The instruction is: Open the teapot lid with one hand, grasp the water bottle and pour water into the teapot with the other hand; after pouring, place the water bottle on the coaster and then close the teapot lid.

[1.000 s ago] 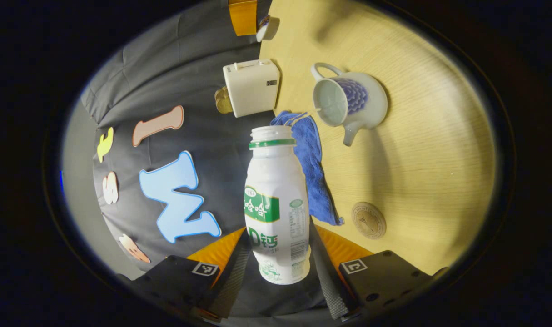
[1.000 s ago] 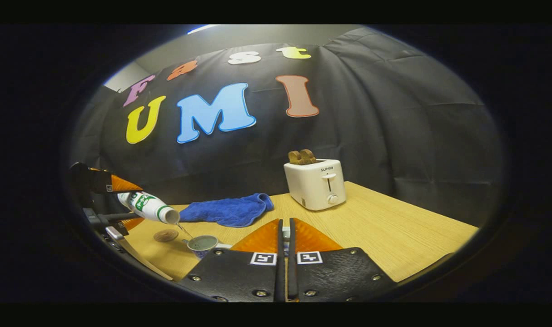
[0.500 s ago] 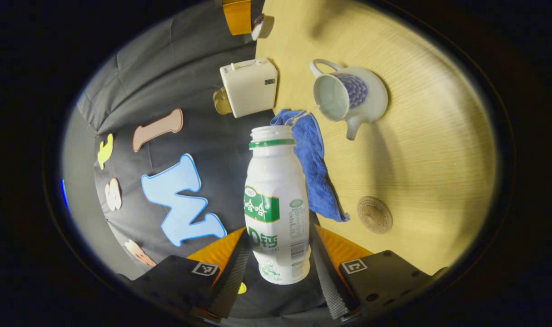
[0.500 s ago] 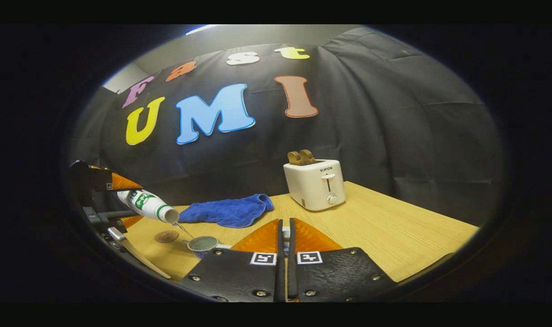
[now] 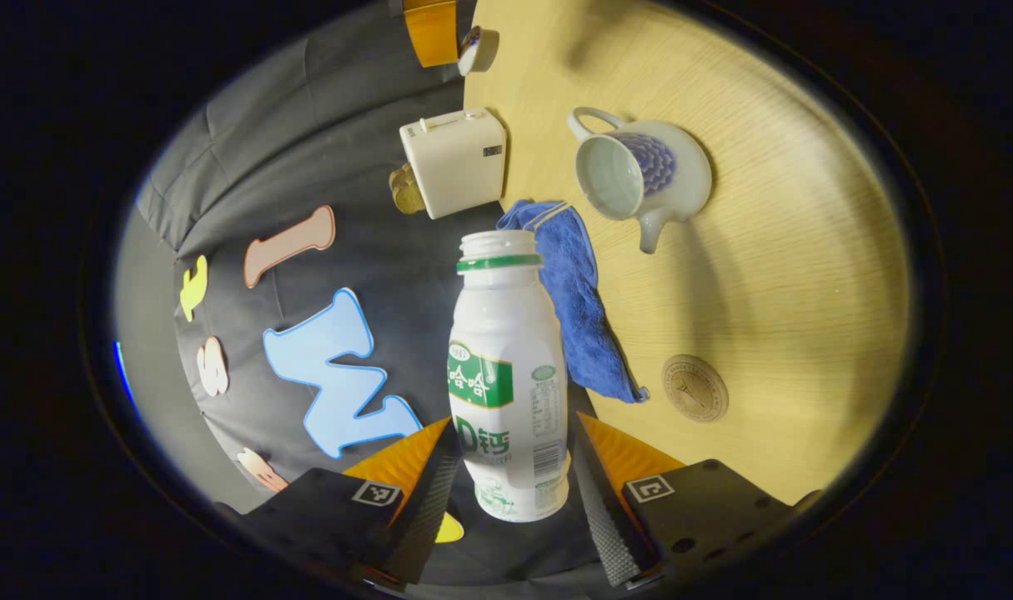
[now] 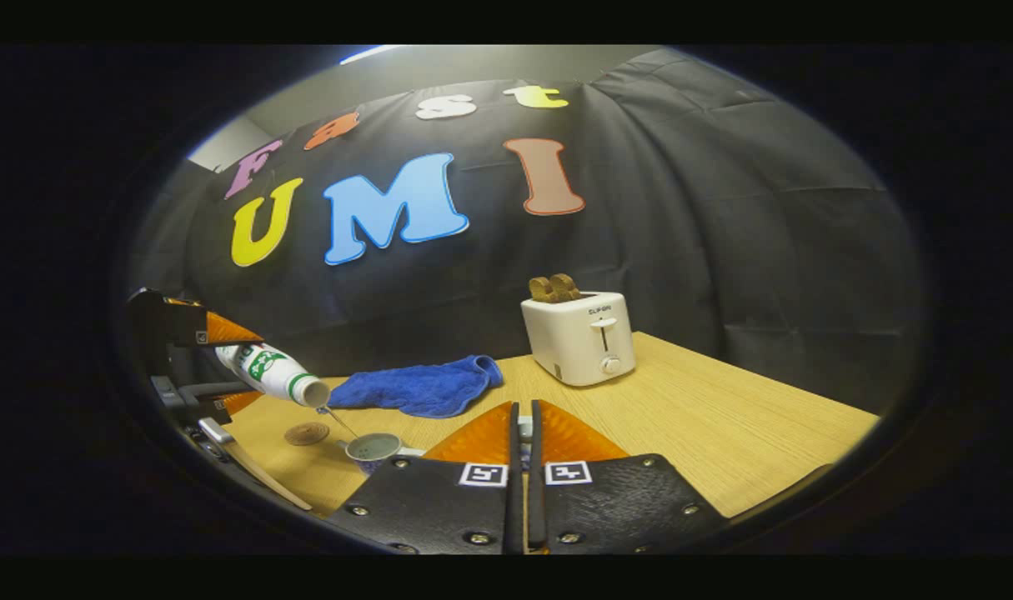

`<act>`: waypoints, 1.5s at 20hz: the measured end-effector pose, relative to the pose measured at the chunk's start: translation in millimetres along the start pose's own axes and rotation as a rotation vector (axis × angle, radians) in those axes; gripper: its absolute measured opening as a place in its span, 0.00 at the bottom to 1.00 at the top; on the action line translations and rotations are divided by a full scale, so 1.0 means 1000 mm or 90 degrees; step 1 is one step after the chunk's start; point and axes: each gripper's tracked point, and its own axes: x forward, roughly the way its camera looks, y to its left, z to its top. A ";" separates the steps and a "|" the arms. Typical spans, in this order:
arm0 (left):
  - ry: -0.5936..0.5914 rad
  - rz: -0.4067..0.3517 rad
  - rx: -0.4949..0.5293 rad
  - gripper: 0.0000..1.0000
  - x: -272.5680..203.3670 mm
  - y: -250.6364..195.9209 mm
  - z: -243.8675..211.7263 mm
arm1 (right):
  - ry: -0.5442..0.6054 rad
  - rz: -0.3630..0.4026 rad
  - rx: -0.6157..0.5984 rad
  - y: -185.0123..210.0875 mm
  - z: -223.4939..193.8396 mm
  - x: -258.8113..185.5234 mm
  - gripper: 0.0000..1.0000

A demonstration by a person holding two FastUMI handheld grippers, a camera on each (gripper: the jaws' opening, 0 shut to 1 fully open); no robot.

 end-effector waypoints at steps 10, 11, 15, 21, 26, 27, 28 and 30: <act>-0.006 0.007 0.035 0.89 -0.003 0.001 0.003 | -0.001 0.001 0.003 0.000 0.001 -0.001 0.02; -0.006 0.008 0.039 0.89 -0.003 0.002 0.003 | -0.001 0.001 0.003 0.000 0.000 -0.001 0.02; -0.005 0.004 0.053 0.89 -0.003 0.002 0.002 | -0.001 0.001 0.004 0.000 0.001 -0.001 0.02; -0.003 0.003 0.079 0.83 -0.002 0.003 0.000 | 0.001 0.002 0.001 0.000 0.000 -0.002 0.02; -0.010 0.004 0.105 0.89 -0.003 0.003 0.003 | 0.002 0.003 -0.002 0.001 0.000 -0.002 0.02; -0.012 0.005 0.110 0.89 -0.004 0.004 0.004 | 0.001 0.003 -0.002 0.001 0.000 -0.002 0.02; -0.013 0.007 0.114 0.83 -0.006 0.004 0.006 | 0.001 0.003 -0.001 0.001 0.000 -0.003 0.02; -0.016 0.008 0.121 0.89 -0.006 0.003 0.009 | 0.000 0.002 0.000 0.000 0.001 -0.002 0.02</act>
